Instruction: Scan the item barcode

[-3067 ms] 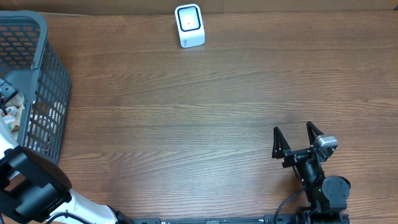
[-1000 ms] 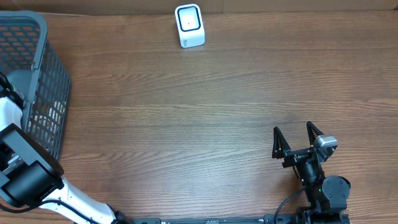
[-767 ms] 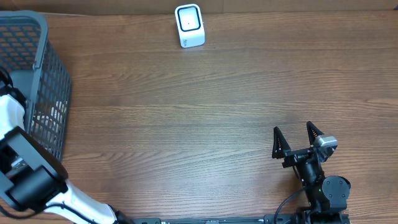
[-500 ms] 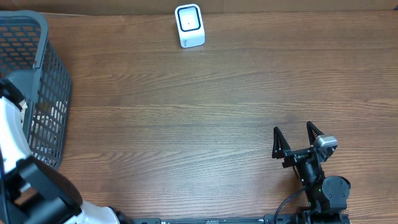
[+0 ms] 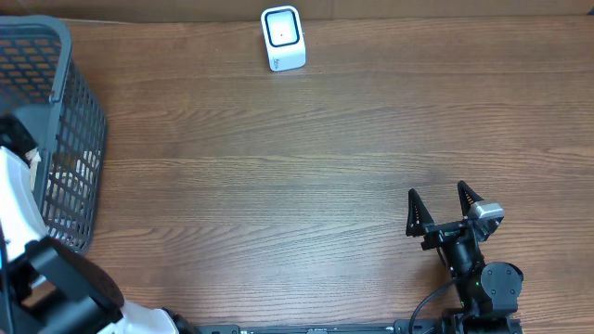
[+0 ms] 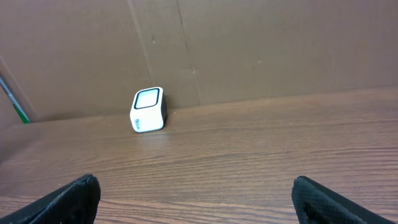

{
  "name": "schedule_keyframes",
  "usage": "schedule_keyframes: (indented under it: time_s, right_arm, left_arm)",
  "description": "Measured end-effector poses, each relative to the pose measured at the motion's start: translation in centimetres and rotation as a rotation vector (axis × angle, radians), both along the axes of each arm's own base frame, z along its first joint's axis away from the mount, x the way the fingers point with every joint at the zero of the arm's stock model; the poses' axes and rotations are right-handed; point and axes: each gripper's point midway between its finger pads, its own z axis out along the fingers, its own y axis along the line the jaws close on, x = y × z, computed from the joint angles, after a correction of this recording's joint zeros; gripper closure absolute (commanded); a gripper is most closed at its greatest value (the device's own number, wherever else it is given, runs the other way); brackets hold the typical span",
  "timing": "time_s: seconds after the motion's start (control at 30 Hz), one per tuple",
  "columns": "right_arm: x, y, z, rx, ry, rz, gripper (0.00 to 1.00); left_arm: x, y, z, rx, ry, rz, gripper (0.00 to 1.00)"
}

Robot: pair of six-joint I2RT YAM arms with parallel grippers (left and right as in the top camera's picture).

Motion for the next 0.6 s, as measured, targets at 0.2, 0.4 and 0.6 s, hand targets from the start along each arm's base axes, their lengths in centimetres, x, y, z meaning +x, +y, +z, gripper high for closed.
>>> schedule_keyframes:
  time_s: [0.2,0.4,0.6]
  right_arm:
    - [0.0,0.0,0.0,0.000,-0.001,0.000,0.00]
    - [0.0,0.0,0.0,0.000,0.000,0.000,0.00]
    - [0.0,0.0,0.0,0.000,0.000,0.001,0.00]
  left_arm:
    - [0.1,0.9,-5.2,-0.044,0.136,-0.079,0.48]
    - [-1.2,3.2,-8.4,-0.061,0.197,-0.066,0.44]
    - [-1.2,4.3,-9.9,-0.052,0.221,-0.081,0.44]
